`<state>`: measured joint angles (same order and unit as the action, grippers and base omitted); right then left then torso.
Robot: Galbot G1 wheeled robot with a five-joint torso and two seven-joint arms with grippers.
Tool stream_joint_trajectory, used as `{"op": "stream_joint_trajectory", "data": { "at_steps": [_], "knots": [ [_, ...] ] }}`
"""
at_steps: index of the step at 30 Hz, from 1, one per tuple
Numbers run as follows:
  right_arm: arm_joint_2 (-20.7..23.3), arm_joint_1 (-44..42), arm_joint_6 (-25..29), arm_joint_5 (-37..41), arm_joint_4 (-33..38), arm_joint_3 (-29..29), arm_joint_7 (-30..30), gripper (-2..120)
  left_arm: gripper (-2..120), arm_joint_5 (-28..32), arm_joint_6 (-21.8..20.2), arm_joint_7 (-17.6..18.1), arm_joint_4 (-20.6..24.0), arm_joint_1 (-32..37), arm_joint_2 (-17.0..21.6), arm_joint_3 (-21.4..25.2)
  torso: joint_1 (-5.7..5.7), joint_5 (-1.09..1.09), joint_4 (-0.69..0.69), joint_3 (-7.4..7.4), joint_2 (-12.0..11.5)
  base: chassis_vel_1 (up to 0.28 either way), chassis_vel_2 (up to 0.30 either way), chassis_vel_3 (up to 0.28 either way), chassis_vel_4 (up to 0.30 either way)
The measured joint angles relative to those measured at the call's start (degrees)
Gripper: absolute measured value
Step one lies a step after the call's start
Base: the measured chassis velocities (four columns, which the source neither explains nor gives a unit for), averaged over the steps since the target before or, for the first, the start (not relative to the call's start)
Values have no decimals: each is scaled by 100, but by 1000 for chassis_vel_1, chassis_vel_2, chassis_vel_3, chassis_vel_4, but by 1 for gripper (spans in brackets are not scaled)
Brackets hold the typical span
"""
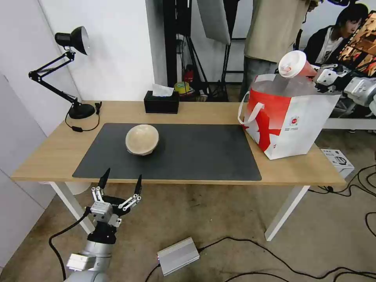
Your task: Pick up the trash from the table and place it into the takeout bag.
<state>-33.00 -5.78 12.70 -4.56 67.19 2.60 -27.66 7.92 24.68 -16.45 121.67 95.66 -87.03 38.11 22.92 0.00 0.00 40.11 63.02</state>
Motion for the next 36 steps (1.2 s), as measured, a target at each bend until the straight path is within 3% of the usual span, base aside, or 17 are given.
{"op": "stream_joint_trajectory", "data": {
  "at_steps": [36],
  "knots": [
    [-295, 324, 33, -279, -490, 345, -33, 1, 100, 141, 5, -45, -29, -25, 144, 39, 0, 0, 0, 0, 0, 0, 0, 0, 0]
  ]
}}
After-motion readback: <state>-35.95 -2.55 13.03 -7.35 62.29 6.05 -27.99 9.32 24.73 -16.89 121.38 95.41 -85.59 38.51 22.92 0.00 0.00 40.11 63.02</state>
